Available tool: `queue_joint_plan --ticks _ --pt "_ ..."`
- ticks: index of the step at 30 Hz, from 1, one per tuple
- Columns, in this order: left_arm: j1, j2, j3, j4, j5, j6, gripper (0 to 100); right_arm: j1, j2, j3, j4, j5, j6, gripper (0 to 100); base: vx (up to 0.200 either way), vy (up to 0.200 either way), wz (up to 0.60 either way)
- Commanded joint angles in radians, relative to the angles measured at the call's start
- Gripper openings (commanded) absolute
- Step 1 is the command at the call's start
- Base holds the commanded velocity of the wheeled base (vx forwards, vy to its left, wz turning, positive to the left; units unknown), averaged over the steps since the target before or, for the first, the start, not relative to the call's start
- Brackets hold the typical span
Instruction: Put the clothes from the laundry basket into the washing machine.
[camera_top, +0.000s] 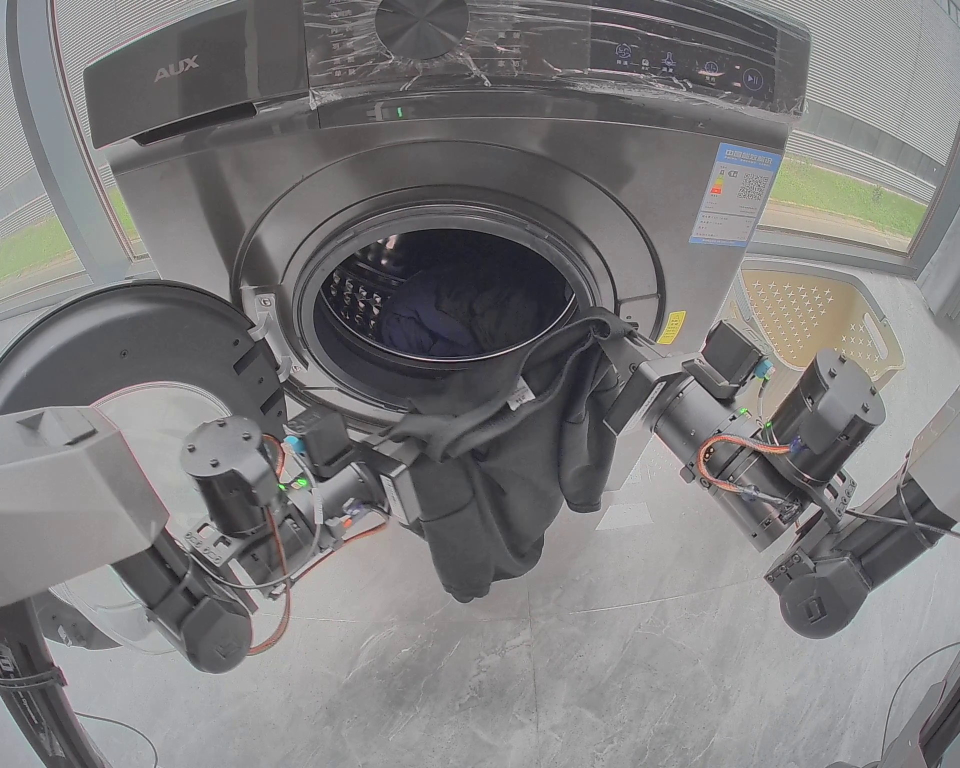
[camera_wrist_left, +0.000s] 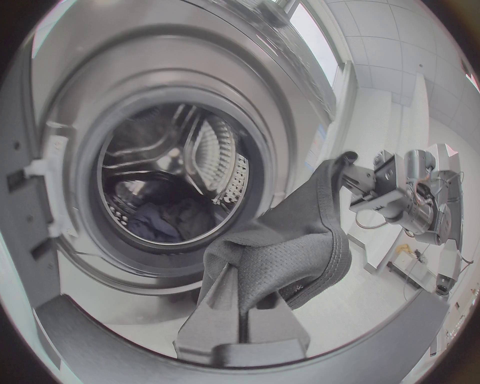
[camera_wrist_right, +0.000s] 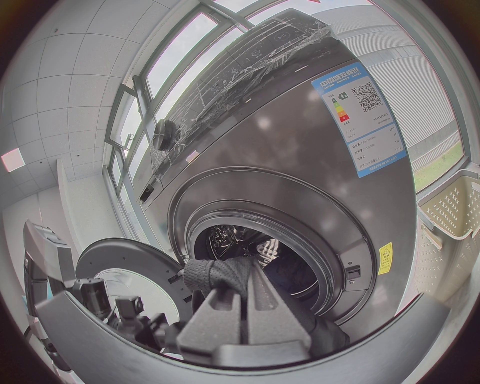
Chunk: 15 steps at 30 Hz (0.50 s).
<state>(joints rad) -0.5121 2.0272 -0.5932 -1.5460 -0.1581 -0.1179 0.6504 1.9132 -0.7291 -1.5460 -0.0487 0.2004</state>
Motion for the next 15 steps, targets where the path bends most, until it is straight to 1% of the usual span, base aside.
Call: queue_joint_plan --ticks 1,3,4,5,7,8,9,14,15 --pt "0.106 -0.099 0.061 -0.002 -0.001 -0.003 0 0.0 -0.006 0.019 0.0 0.001 -0.001 0 0.0 0.0 0.0" --pt "0.122 -0.104 0.062 0.0 -0.001 -0.005 0 0.0 -0.008 0.019 0.0 0.001 -0.001 0 0.0 0.0 0.0" --pt "0.149 -0.117 0.062 -0.002 -0.003 -0.013 0 0.002 -0.011 0.028 0.0 0.001 -0.003 0 0.0 0.0 0.0" --pt "0.149 -0.117 0.062 -0.002 -0.003 -0.014 0 0.002 -0.013 0.03 0.0 0.001 -0.003 0 0.0 0.0 0.0" --pt "0.156 -0.145 0.052 -0.002 -0.001 -0.057 0 0.006 -0.025 0.04 0.0 0.003 -0.004 0 0.0 0.0 0.0" --pt "0.156 -0.153 0.046 -0.002 0.0 -0.072 0 0.006 -0.025 0.043 0.0 0.003 -0.004 0 0.0 0.0 0.0" --pt "0.156 -0.167 0.033 -0.002 0.0 -0.082 0 0.009 -0.026 0.056 0.0 0.003 -0.007 0 0.0 0.0 0.0" --pt "0.147 -0.237 0.021 -0.002 0.005 -0.092 0 0.009 -0.028 0.077 0.0 0.004 -0.009 0 0.0 0.0 0.0" --pt "0.147 -0.263 0.021 0.0 0.005 -0.098 0 0.012 -0.028 0.089 0.0 0.006 -0.01 0 0.0 0.0 0.0"
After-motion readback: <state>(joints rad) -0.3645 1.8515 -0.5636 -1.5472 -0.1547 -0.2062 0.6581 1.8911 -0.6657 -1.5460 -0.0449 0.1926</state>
